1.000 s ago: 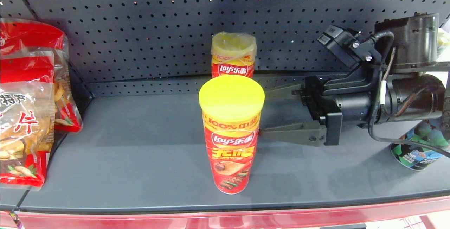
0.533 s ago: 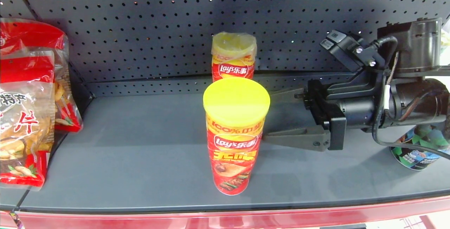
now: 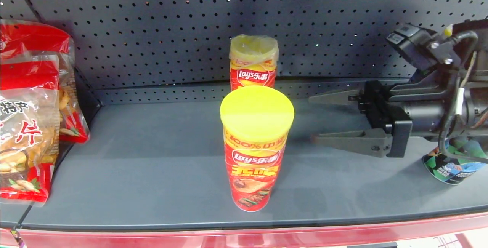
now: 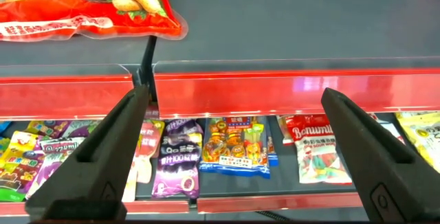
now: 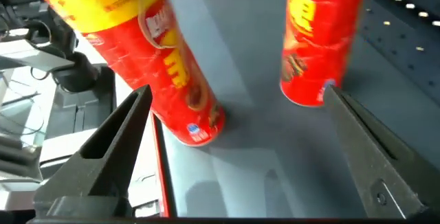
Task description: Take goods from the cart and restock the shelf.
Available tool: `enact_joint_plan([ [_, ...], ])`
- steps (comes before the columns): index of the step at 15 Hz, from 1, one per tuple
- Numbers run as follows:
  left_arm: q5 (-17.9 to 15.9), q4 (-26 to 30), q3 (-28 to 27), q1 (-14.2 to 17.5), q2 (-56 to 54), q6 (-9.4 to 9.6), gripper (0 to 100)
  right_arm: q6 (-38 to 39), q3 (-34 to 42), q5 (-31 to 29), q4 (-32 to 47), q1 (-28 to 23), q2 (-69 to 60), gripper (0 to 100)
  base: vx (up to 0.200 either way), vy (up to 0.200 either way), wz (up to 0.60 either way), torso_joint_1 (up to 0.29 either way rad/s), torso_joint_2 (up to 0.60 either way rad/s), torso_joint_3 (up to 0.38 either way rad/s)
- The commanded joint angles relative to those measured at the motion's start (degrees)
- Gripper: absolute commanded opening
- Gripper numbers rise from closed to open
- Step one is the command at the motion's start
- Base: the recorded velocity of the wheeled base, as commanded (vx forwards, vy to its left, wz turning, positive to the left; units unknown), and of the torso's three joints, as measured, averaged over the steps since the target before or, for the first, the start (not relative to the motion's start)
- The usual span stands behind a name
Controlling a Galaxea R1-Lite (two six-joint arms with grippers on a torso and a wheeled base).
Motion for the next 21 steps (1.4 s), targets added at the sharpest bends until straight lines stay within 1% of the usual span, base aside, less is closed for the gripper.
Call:
enact_joint_plan([
  [1, 0.0, 0.0, 0.0, 0.0, 0.1, -0.02, 100, 0.1, 0.3, -0.1, 0.2, -1.4, -4.8, 100, 0.0, 0.0, 0.0, 0.0, 0.0, 0.0],
  [3, 0.0, 0.0, 0.0, 0.0, 0.1, -0.02, 100, 1.8, -1.7, -0.5, 1.9, -1.7, -7.9, 100, 0.0, 0.0, 0.0, 0.0, 0.0, 0.0],
  [5, 0.0, 0.0, 0.0, 0.0, 0.1, -0.02, 100, 3.8, -3.4, -0.9, 4.8, -0.8, -12.5, 100, 0.0, 0.0, 0.0, 0.0, 0.0, 0.0],
  [8, 0.0, 0.0, 0.0, 0.0, 0.1, -0.02, 100, 7.3, -3.2, -1.0, 6.7, 1.2, -20.2, 100, 0.0, 0.0, 0.0, 0.0, 0.0, 0.0],
  [11, 0.0, 0.0, 0.0, 0.0, 0.1, -0.02, 100, 8.0, -3.3, -2.4, 12.1, 3.0, -27.5, 100, 0.0, 0.0, 0.0, 0.0, 0.0, 0.0],
  [13, 0.0, 0.0, 0.0, 0.0, 0.1, -0.02, 100, 9.7, -2.8, -2.6, 16.5, 2.6, -34.1, 100, 0.0, 0.0, 0.0, 0.0, 0.0, 0.0],
  [15, 0.0, 0.0, 0.0, 0.0, 0.1, -0.02, 100, 12.2, -1.4, -3.0, 19.3, 0.6, -40.2, 100, 0.0, 0.0, 0.0, 0.0, 0.0, 0.0],
  [17, 0.0, 0.0, 0.0, 0.0, 0.1, -0.02, 100, 17.0, 4.6, -8.3, 19.7, -9.1, -49.4, 100, 0.0, 0.0, 0.0, 0.0, 0.0, 0.0],
  [18, 0.0, 0.0, 0.0, 0.0, 0.1, -0.02, 100, 18.3, 6.9, -12.7, 19.6, -12.3, -51.8, 100, 0.0, 0.0, 0.0, 0.0, 0.0, 0.0],
  [19, 0.0, 0.0, 0.0, 0.0, 0.1, -0.02, 100, 18.8, 9.0, -19.6, 19.6, -13.1, -54.0, 100, 0.0, 0.0, 0.0, 0.0, 0.0, 0.0],
  [20, 0.0, 0.0, 0.0, 0.0, 0.1, -0.02, 100, 18.8, 9.8, -23.2, 19.6, -13.2, -55.0, 100, 0.0, 0.0, 0.0, 0.0, 0.0, 0.0],
  [21, 0.0, 0.0, 0.0, 0.0, 0.1, -0.02, 100, 18.1, 12.5, -31.9, 19.6, -13.9, -57.3, 100, 0.0, 0.0, 0.0, 0.0, 0.0, 0.0],
])
